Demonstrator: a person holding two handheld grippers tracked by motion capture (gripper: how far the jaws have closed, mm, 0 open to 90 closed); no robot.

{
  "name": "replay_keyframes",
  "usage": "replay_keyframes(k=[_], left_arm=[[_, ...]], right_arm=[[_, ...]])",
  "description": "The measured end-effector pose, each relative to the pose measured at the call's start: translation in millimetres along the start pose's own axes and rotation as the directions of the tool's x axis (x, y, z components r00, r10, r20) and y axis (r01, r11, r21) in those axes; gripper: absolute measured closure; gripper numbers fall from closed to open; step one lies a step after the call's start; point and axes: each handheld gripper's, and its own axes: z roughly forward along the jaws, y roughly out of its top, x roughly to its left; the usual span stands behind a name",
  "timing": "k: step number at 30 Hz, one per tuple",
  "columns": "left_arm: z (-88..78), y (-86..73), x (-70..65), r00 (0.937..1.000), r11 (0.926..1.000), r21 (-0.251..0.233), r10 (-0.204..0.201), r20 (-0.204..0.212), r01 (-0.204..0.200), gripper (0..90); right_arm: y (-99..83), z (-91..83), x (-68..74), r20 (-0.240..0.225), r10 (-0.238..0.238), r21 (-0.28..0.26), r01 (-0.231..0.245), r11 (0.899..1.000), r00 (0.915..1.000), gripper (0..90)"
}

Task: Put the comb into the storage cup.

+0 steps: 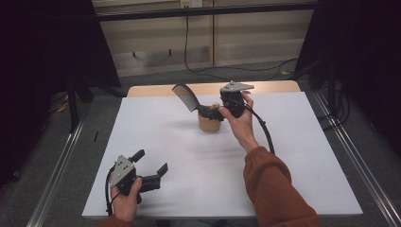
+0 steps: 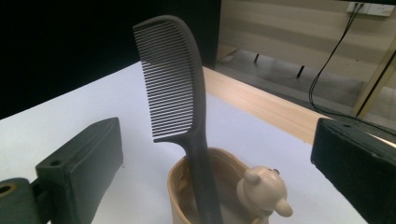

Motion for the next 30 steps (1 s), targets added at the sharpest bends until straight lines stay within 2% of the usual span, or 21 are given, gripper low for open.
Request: replay_keyframes(k=[8, 12, 16, 25, 27, 30], left_arm=[[-0.7, -0.7, 2.5, 0.9998, 0.9999, -0.006, -0.013, -0.014, 0.013, 1.1], [-0.9, -0.9, 3.5, 0.9996, 0.9999, -0.004, -0.015, -0.022, 0.015, 1.1], [-0.7, -1.0, 2.5, 0.9997, 1.0, 0.002, -0.007, -0.022, 0.007, 1.1], [-1.0, -0.7, 2.2, 0.9997, 0.9999, -0.006, -0.009, -0.022, 0.009, 1.1], [-1.2, -0.9, 2.4, 0.9995, 1.0, 0.003, 0.0, -0.032, 0.0, 1.4], [-1.3, -1.3, 2.9, 0.9994, 0.9999, 0.003, -0.013, -0.034, 0.013, 1.6]], right_arm=[[-4.5, -6.8, 0.8, 0.011, 0.034, -0.021, -0.033, 0.999, 0.9994, 1.5], [-8.6, -9.9, 0.3, 0.032, 0.049, -0.028, -0.048, 0.998, 0.9983, 1.8], [-14.1, -15.0, 0.8, 0.056, 0.039, -0.054, -0.036, 0.998, 0.9976, 1.7], [-27.0, -30.0, 2.3, 0.088, 0.065, -0.106, -0.056, 0.993, 0.9939, 1.9], [-28.4, -32.7, 2.3, 0.103, 0.066, -0.108, -0.054, 0.993, 0.9925, 1.9], [-30.6, -37.0, 1.9, 0.127, 0.062, -0.11, -0.048, 0.993, 0.99, 1.9]])
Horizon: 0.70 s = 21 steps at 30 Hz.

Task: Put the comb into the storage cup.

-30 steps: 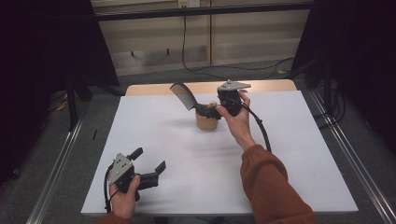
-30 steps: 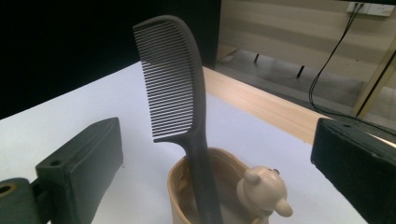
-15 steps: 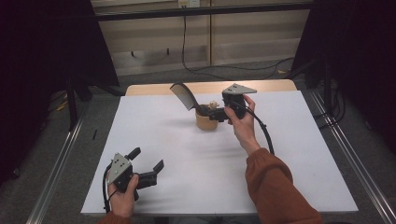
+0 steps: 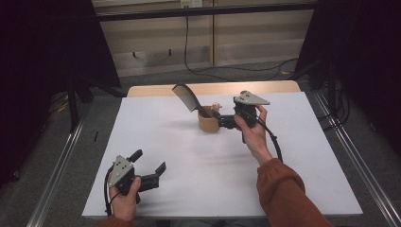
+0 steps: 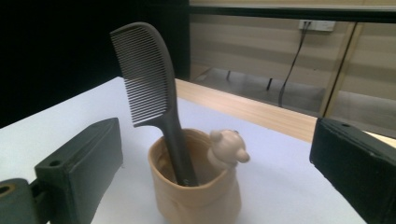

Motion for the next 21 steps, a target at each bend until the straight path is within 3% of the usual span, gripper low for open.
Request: replay_keyframes(k=[14, 19, 21], left_arm=[[-4.0, 0.8, 0.7, 0.9998, 0.9999, -0.01, 0.006, -0.019, -0.006, 1.6], [-5.2, 0.7, 0.5, 0.9997, 0.9999, -0.014, 0.008, -0.023, -0.008, 1.6], [-5.6, 0.6, 0.6, 0.9997, 0.9998, -0.016, 0.008, -0.023, -0.008, 1.6]], right_arm=[[2.9, -35.1, 0.2, 0.057, -0.058, -0.035, 0.061, 0.998, 0.9967, 1.1], [-2.5, -46.1, -3.6, 0.082, -0.053, -0.055, 0.058, 0.997, 0.9952, 0.6], [-5.2, -52.0, -4.6, 0.089, -0.053, -0.085, 0.061, 0.995, 0.9946, 1.3]])
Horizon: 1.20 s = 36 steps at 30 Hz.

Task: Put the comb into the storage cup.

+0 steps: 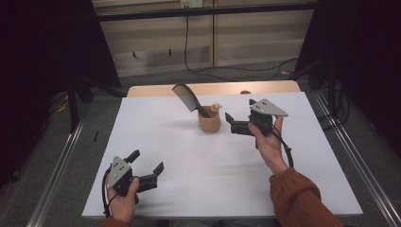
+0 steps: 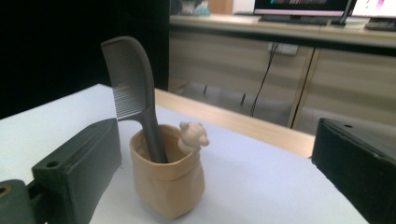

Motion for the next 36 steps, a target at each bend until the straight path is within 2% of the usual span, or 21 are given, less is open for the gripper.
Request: replay_keyframes(k=[4, 11, 14, 23, 26, 32, 36], left_arm=[[-0.3, -0.1, -0.3, 1.0, 1.0, 0.004, 0.002, -0.001, -0.002, 1.6], [-0.6, -0.3, -0.9, 0.9999, 0.9999, 0.004, 0.009, -0.012, -0.009, 1.6], [-0.8, 0.0, -0.7, 0.9999, 1.0, -0.007, -0.007, -0.014, 0.007, 1.6], [-2.2, 0.3, -0.7, 0.9999, 0.9999, -0.01, -0.005, -0.01, 0.005, 1.6], [-2.4, 0.0, -0.6, 0.9998, 0.9998, -0.015, -0.014, -0.014, 0.014, 1.4], [-3.2, 0.2, -0.2, 0.9999, 0.9998, -0.017, -0.009, -0.012, 0.009, 1.2], [-3.4, 0.1, 0.0, 0.9998, 0.9998, -0.017, -0.009, -0.015, 0.009, 1.2]], right_arm=[[-1.7, -12.0, -3.2, 0.015, 0.002, -0.022, -0.001, 1.0, 0.9999, 0.9], [-14.4, -26.2, -6.6, 0.034, 0.001, -0.016, -0.001, 1.0, 0.9994, 0.6], [-20.9, -30.4, -8.6, 0.041, 0.006, -0.013, -0.005, 1.0, 0.9992, 0.4], [-34.3, -45.6, -11.9, 0.071, -0.023, -0.006, 0.024, 1.0, 0.9972, 0.5], [-36.7, -52.0, -13.5, 0.081, -0.013, -0.01, 0.014, 1.0, 0.9967, 1.0], [-36.9, -65.9, -17.4, 0.081, 0.001, -0.029, 0.001, 1.0, 0.9967, 1.1], [-40.4, -75.1, -19.4, 0.076, -0.007, -0.028, 0.009, 1.0, 0.9971, 1.0]])
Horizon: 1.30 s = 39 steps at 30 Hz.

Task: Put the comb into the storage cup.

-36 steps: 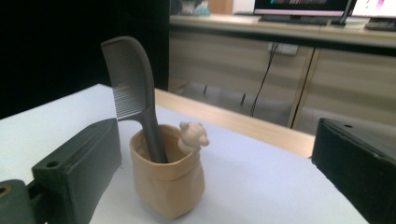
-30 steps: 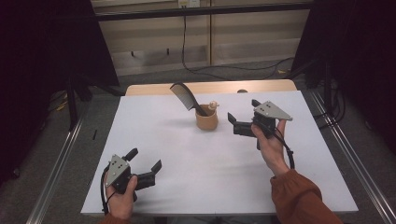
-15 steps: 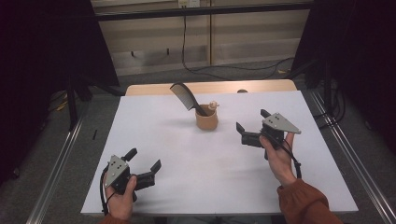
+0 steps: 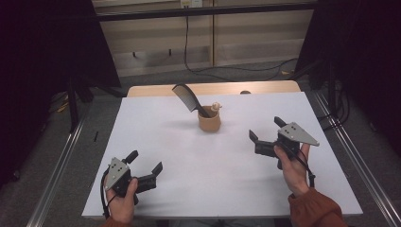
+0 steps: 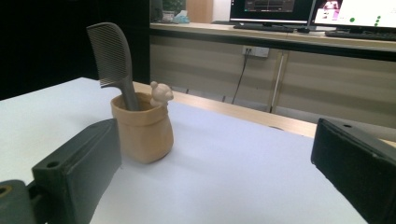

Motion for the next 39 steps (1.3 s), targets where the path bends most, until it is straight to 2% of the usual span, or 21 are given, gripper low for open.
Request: replay_keyframes(k=[6, 9, 18, 22, 30, 39], left_arm=[[-0.6, 0.2, -0.9, 1.0, 1.0, -0.002, -0.001, 0.0, 0.001, 1.2], [-0.6, 0.0, -1.4, 1.0, 1.0, -0.004, -0.005, 0.0, 0.005, 1.2], [-1.8, 0.5, -0.9, 1.0, 1.0, -0.003, 0.004, -0.008, -0.004, 1.2], [-2.2, 0.2, -1.2, 0.9998, 1.0, 0.0, 0.004, -0.018, -0.004, 1.3], [-5.4, 0.9, -2.3, 0.9995, 0.9998, -0.006, 0.02, -0.024, -0.02, 1.3], [-7.0, 0.3, -2.1, 0.9994, 0.9999, 0.004, 0.016, -0.03, -0.016, 1.3]], right_arm=[[-9.1, -12.7, -5.7, 0.015, -0.001, 0.009, 0.001, 1.0, 0.9999, 0.0], [-11.3, -18.3, -8.4, 0.009, 0.016, 0.002, -0.016, 1.0, 0.9998, 0.0], [-17.7, -36.9, -11.5, 0.013, 0.002, 0.002, -0.002, 1.0, 0.9999, 0.0], [-22.7, -42.5, -13.7, 0.025, -0.008, 0.002, 0.008, 1.0, 0.9997, 0.0], [-27.6, -58.3, -22.7, 0.068, 0.008, -0.013, -0.007, 1.0, 0.9976, 0.0], [-33.6, -78.7, -35.2, 0.11, 0.015, -0.009, -0.015, 1.0, 0.9938, 0.0]])
